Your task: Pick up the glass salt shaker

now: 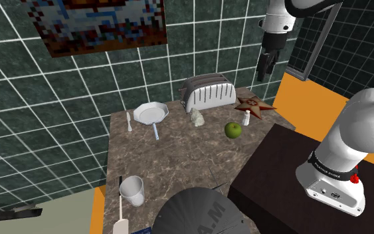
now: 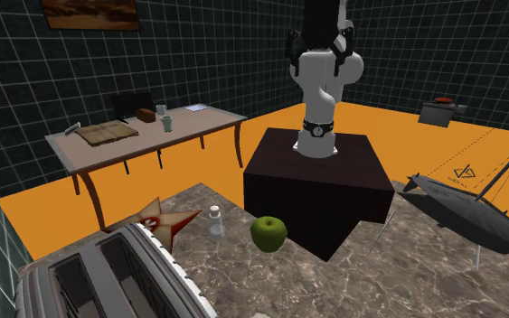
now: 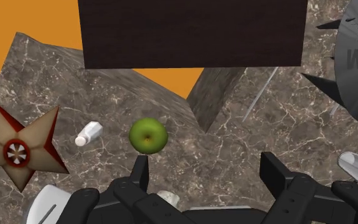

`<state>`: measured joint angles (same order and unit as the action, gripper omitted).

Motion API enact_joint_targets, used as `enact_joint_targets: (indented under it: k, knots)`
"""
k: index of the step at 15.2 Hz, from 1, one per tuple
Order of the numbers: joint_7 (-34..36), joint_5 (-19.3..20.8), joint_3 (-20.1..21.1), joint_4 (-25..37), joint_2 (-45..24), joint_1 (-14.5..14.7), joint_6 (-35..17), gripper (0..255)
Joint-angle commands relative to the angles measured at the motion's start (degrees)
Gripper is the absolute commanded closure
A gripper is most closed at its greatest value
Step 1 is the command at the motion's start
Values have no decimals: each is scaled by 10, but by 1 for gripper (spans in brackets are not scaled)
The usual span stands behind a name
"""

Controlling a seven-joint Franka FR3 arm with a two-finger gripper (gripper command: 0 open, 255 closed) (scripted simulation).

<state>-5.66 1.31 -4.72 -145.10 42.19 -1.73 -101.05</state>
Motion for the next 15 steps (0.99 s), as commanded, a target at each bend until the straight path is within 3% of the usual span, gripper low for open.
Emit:
enact_joint_targets:
  k: [1, 9, 15]
  knots:
    - [-17, 10, -17, -12, -19, -8, -29, 0]
    - [-79, 34, -84, -35, -148, -32, -167, 0]
    - [-136, 25, -132, -18, -274, -40, -266, 0]
